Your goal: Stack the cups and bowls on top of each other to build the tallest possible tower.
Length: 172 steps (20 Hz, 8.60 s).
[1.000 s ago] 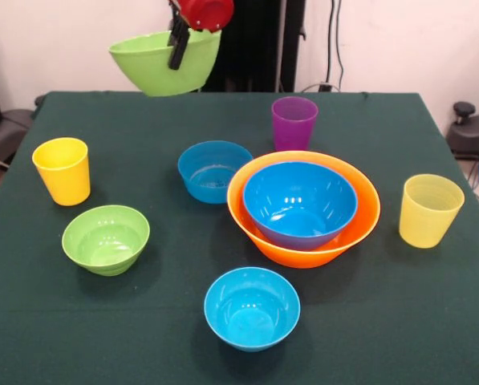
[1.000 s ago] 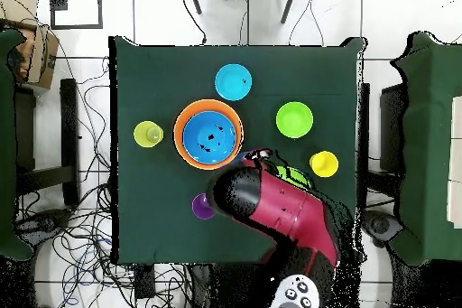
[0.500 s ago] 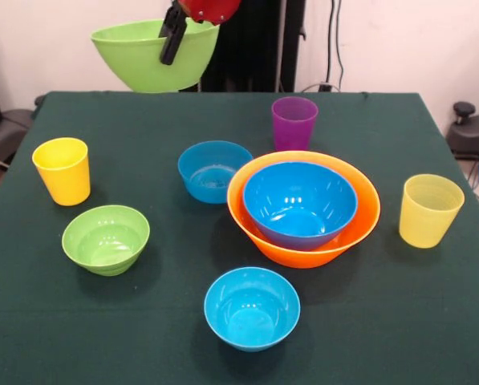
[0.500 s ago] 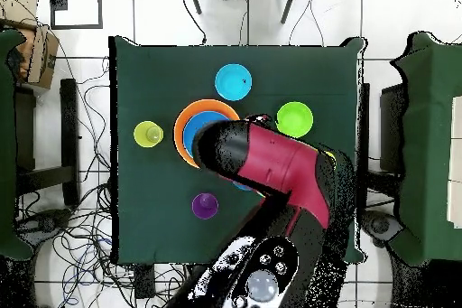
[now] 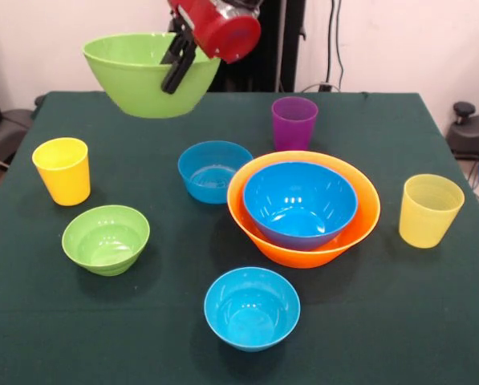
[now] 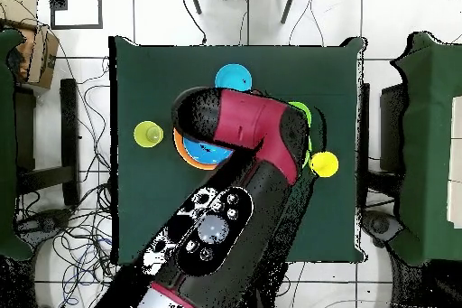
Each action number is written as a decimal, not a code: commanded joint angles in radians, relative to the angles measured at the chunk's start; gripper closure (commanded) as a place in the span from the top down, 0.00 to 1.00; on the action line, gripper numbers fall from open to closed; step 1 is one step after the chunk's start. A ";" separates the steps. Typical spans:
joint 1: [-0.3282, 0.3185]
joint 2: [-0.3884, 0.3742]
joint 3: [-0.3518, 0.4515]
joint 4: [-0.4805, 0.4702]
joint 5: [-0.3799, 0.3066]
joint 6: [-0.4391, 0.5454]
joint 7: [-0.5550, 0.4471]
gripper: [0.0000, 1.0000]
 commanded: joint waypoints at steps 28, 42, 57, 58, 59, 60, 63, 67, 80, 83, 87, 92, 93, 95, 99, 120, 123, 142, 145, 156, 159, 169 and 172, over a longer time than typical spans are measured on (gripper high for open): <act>0.025 0.090 -0.023 -0.323 0.141 0.535 0.288 0.00; -0.041 0.252 -0.085 -0.564 0.217 0.594 0.434 0.00; 0.031 0.349 -0.157 -0.576 0.254 0.568 0.568 0.00; 0.031 0.356 -0.160 -0.581 0.254 0.565 0.573 0.00; 0.032 0.362 -0.162 -0.587 0.254 0.562 0.577 0.00; 0.030 0.369 -0.165 -0.593 0.255 0.561 0.579 0.00; 0.030 0.371 -0.170 -0.599 0.258 0.563 0.583 0.00; 0.034 0.367 -0.169 -0.585 0.260 0.555 0.578 0.00; 0.057 0.383 -0.125 -0.512 0.288 0.436 0.626 0.00; 0.058 0.394 -0.127 -0.519 0.297 0.434 0.636 0.00; 0.057 0.405 -0.130 -0.522 0.309 0.422 0.638 0.00; 0.062 0.421 -0.125 -0.513 0.324 0.396 0.646 0.00; 0.063 0.423 -0.124 -0.511 0.327 0.392 0.644 0.00; 0.065 0.428 -0.123 -0.507 0.331 0.379 0.643 0.00; 0.068 0.443 -0.122 -0.502 0.347 0.361 0.647 0.00; 0.078 0.462 -0.114 -0.476 0.399 0.318 0.644 0.00; 0.081 0.453 -0.111 -0.465 0.397 0.315 0.638 0.00; 0.136 0.310 -0.044 -0.253 0.368 0.274 0.525 0.00; 0.135 0.316 -0.037 -0.245 0.363 0.262 0.517 0.00; 0.141 0.364 -0.033 -0.244 0.344 0.220 0.515 0.00; 0.143 0.376 -0.036 -0.248 0.343 0.209 0.518 0.00; 0.151 0.387 -0.034 -0.236 0.344 0.184 0.519 0.00; 0.153 0.399 -0.028 -0.232 0.343 0.163 0.517 0.00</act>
